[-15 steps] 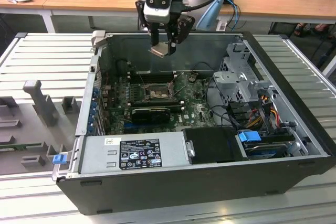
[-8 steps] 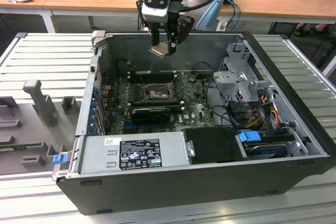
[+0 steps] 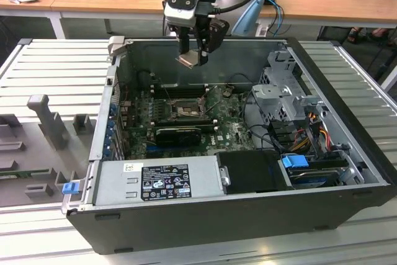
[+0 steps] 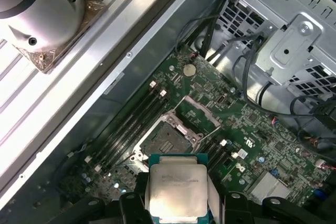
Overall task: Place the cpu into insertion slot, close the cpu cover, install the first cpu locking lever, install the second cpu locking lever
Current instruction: 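Place the cpu into insertion slot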
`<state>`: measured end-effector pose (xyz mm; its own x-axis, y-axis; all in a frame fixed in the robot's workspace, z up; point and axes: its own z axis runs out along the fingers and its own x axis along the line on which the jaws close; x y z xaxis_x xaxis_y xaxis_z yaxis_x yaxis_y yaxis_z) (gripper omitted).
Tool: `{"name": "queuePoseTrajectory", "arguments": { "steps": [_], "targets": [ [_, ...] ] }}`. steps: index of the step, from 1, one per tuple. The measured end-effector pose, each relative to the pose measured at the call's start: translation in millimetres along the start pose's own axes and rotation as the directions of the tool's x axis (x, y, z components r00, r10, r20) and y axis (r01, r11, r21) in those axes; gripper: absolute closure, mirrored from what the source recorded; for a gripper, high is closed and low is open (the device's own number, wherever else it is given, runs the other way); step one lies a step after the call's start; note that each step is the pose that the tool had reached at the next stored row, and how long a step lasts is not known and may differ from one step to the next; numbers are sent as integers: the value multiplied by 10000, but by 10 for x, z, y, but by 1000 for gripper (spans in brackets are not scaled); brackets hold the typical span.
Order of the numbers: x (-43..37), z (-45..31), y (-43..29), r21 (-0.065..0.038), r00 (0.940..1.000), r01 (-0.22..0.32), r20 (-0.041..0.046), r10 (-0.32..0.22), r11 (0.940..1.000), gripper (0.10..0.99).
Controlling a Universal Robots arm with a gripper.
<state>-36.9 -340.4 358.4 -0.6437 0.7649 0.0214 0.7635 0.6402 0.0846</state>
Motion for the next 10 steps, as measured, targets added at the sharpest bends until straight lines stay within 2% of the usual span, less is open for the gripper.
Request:
{"name": "queuePoseTrajectory", "arguments": {
  "steps": [10],
  "targets": [
    [0,0,0,-13,9985,-551,46,551,9985,557]
  ]
}}
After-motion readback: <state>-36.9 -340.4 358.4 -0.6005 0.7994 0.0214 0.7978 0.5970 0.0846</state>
